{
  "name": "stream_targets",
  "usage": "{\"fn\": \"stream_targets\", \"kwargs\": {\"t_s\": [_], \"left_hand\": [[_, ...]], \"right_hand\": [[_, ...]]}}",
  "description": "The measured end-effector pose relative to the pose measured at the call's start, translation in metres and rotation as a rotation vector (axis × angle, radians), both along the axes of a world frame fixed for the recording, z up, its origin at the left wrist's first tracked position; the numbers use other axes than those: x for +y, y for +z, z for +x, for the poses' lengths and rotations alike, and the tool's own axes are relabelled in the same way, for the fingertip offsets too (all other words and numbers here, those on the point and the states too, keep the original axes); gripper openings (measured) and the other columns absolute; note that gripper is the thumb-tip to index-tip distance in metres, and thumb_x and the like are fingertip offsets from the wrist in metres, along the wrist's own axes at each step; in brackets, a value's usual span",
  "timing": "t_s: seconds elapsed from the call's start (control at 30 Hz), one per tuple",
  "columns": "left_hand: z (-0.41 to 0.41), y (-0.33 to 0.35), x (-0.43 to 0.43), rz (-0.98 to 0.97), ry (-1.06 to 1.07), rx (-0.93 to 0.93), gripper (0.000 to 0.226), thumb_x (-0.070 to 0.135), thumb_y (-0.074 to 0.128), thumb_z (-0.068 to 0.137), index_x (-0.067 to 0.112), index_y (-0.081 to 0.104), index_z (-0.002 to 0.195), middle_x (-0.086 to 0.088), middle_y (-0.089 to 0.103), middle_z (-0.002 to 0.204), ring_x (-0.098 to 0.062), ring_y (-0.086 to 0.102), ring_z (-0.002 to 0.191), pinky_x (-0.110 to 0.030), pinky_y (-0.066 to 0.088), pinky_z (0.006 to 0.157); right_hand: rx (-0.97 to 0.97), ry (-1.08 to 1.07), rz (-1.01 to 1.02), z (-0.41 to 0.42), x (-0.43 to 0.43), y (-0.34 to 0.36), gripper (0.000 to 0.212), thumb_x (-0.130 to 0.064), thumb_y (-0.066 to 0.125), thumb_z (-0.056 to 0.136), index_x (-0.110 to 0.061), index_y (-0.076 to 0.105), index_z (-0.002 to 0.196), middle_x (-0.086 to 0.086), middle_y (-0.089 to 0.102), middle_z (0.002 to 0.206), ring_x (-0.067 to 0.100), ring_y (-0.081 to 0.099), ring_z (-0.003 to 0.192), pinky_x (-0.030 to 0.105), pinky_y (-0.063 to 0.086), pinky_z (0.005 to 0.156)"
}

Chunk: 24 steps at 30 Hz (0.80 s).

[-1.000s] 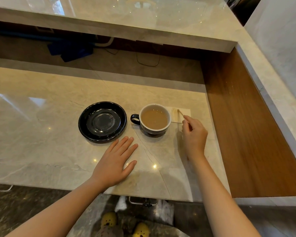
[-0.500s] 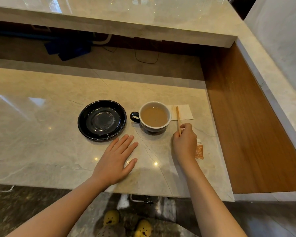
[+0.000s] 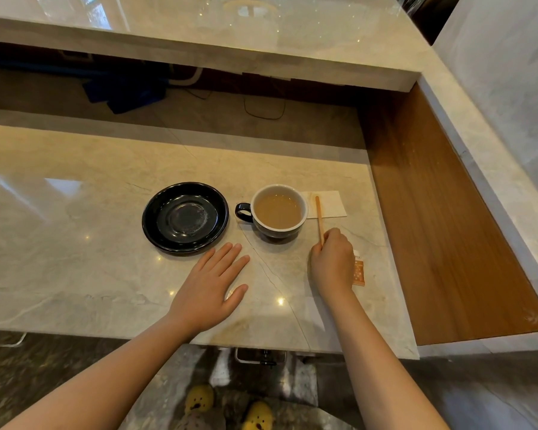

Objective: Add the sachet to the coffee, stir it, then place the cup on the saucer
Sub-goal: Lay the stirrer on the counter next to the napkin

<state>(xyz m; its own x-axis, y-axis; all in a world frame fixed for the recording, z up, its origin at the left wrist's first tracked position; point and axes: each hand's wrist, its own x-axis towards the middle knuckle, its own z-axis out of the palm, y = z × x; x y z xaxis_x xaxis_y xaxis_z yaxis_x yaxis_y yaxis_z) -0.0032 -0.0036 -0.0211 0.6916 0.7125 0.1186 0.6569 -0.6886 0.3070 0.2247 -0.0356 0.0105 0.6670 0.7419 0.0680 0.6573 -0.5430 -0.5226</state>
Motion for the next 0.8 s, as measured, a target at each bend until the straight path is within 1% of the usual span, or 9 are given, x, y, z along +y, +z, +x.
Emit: {"fn": "stream_targets", "kwargs": {"t_s": [0.17, 0.3, 0.37, 0.47, 0.53, 0.6, 0.67, 0.7, 0.8], "left_hand": [[-0.001, 0.000, 0.000, -0.022, -0.006, 0.029, 0.057, 0.049, 0.029, 0.092, 0.022, 0.032, 0.143, -0.002, 0.025, 0.152, -0.016, 0.014, 0.141, -0.035, 0.005, 0.114], [0.000, 0.001, 0.001, -0.020, -0.017, 0.050, 0.059, 0.050, 0.026, 0.092, 0.021, 0.030, 0.144, -0.003, 0.024, 0.152, -0.016, 0.013, 0.142, -0.034, 0.003, 0.114], [0.000, 0.002, 0.001, -0.029, -0.019, 0.049, 0.061, 0.052, 0.024, 0.091, 0.020, 0.031, 0.143, -0.004, 0.025, 0.153, -0.017, 0.013, 0.141, -0.033, 0.001, 0.115], [0.002, 0.010, 0.003, -0.047, -0.026, 0.103, 0.067, 0.055, 0.019, 0.088, 0.019, 0.028, 0.144, -0.005, 0.022, 0.154, -0.019, 0.013, 0.142, -0.032, 0.001, 0.114], [0.005, 0.020, 0.007, -0.065, -0.054, 0.174, 0.065, 0.052, 0.025, 0.090, 0.017, 0.027, 0.145, -0.006, 0.019, 0.155, -0.021, 0.013, 0.142, -0.033, 0.005, 0.113], [0.011, 0.035, 0.014, -0.103, -0.081, 0.238, 0.054, 0.042, 0.039, 0.094, 0.015, 0.037, 0.141, -0.008, 0.029, 0.152, -0.022, 0.024, 0.138, -0.034, 0.020, 0.112], [0.016, 0.049, 0.025, -0.154, -0.041, 0.124, 0.039, 0.034, 0.047, 0.093, 0.013, 0.056, 0.125, -0.008, 0.053, 0.134, -0.020, 0.046, 0.121, -0.034, 0.039, 0.098], [0.017, 0.056, 0.031, -0.169, 0.016, 0.022, 0.034, 0.031, 0.050, 0.092, 0.014, 0.060, 0.120, -0.006, 0.060, 0.124, -0.018, 0.051, 0.112, -0.033, 0.043, 0.092], [0.021, 0.075, 0.050, -0.143, 0.195, -0.224, 0.034, 0.021, 0.057, 0.089, 0.012, 0.056, 0.122, -0.008, 0.060, 0.117, -0.021, 0.051, 0.110, -0.034, 0.043, 0.090]], "right_hand": [[-0.062, 0.056, -0.069, -0.002, -0.007, 0.004, 0.017, -0.013, 0.050, 0.089, -0.004, 0.052, 0.103, 0.016, 0.054, 0.105, 0.028, 0.047, 0.099, 0.038, 0.044, 0.078], [-0.163, 0.157, -0.021, -0.024, -0.025, 0.003, 0.018, -0.013, 0.051, 0.086, -0.005, 0.054, 0.102, 0.013, 0.054, 0.105, 0.027, 0.047, 0.098, 0.038, 0.043, 0.081], [-0.142, 0.272, -0.036, -0.039, -0.038, -0.003, 0.027, -0.019, 0.050, 0.088, -0.006, 0.052, 0.112, 0.011, 0.053, 0.116, 0.027, 0.046, 0.109, 0.037, 0.040, 0.093], [0.019, 0.371, -0.120, -0.057, -0.052, -0.012, 0.056, -0.035, 0.044, 0.092, -0.010, 0.028, 0.140, 0.008, 0.028, 0.150, 0.022, 0.019, 0.140, 0.032, 0.016, 0.114], [0.051, 0.366, -0.136, -0.062, -0.055, -0.017, 0.066, -0.043, 0.040, 0.093, -0.014, 0.014, 0.145, 0.004, 0.012, 0.157, 0.018, 0.004, 0.144, 0.030, 0.005, 0.115], [0.022, 0.352, -0.136, -0.064, -0.056, -0.020, 0.067, -0.045, 0.037, 0.093, -0.015, 0.009, 0.146, 0.003, 0.007, 0.158, 0.016, 0.001, 0.144, 0.028, 0.002, 0.114], [-0.002, 0.355, -0.131, -0.065, -0.056, -0.021, 0.067, -0.045, 0.034, 0.093, -0.015, 0.007, 0.147, 0.003, 0.005, 0.158, 0.016, 0.000, 0.144, 0.026, -0.001, 0.114], [-0.008, 0.360, -0.130, -0.065, -0.056, -0.021, 0.067, -0.045, 0.033, 0.094, -0.015, 0.005, 0.147, 0.002, 0.003, 0.158, 0.015, -0.002, 0.144, 0.026, -0.003, 0.114], [-0.026, 0.367, -0.136, -0.066, -0.057, -0.022, 0.068, -0.048, 0.029, 0.092, -0.016, 0.004, 0.147, 0.001, 0.001, 0.158, 0.014, -0.002, 0.144, 0.024, -0.005, 0.112]]}}
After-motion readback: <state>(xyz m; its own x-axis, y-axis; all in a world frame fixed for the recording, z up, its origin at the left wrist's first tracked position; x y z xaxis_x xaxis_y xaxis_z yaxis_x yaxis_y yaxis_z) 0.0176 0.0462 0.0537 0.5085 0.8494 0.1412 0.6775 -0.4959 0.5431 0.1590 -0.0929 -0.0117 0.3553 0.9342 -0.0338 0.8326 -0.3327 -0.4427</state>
